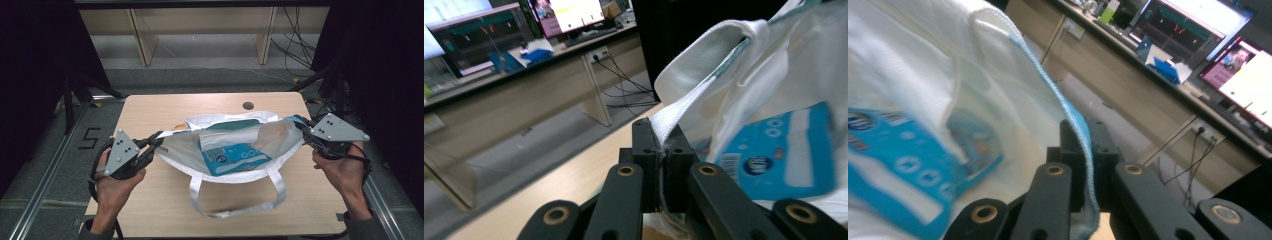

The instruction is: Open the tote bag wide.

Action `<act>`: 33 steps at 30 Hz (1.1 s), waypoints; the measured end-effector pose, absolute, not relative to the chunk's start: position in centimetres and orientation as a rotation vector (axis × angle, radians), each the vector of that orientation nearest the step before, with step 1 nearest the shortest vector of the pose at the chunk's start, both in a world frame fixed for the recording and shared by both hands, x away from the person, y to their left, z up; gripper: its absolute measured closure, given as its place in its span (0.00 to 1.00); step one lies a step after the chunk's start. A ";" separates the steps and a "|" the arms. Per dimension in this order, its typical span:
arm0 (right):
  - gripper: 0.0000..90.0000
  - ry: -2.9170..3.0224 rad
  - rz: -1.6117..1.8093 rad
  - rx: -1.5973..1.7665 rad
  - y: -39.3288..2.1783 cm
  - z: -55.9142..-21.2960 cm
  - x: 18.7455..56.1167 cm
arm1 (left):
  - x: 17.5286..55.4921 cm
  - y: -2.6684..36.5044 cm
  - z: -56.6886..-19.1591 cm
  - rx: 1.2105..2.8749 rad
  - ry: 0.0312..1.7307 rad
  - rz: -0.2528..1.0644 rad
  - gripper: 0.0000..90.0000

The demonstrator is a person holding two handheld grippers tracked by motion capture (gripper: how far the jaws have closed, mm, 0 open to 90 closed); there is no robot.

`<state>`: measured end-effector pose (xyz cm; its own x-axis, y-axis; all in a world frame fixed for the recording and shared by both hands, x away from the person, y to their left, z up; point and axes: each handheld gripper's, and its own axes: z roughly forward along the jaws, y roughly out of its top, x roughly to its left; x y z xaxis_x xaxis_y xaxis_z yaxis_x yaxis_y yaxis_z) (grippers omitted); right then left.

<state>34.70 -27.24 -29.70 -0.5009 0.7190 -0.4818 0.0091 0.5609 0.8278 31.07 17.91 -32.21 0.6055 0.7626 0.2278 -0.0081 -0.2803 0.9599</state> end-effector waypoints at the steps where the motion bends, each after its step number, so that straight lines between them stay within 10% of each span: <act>1: 0.98 1.904 1.003 0.590 -27.2 -29.7 34.7 | 30.8 18.0 -31.8 1.684 0.619 0.840 0.97; 13: 0.99 1.884 1.061 0.527 -27.1 -25.4 35.0 | 31.0 19.3 -28.5 1.547 0.622 0.740 0.97; 33: 0.98 1.957 1.009 0.616 -26.5 -30.7 37.8 | 33.6 19.7 -33.8 1.612 0.675 0.637 0.94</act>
<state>37.76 -26.52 -30.74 -0.5358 0.7149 -0.4493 0.0489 0.5575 0.8287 33.56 19.66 -33.81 0.6801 0.7323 0.0341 0.0755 -0.1162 0.9903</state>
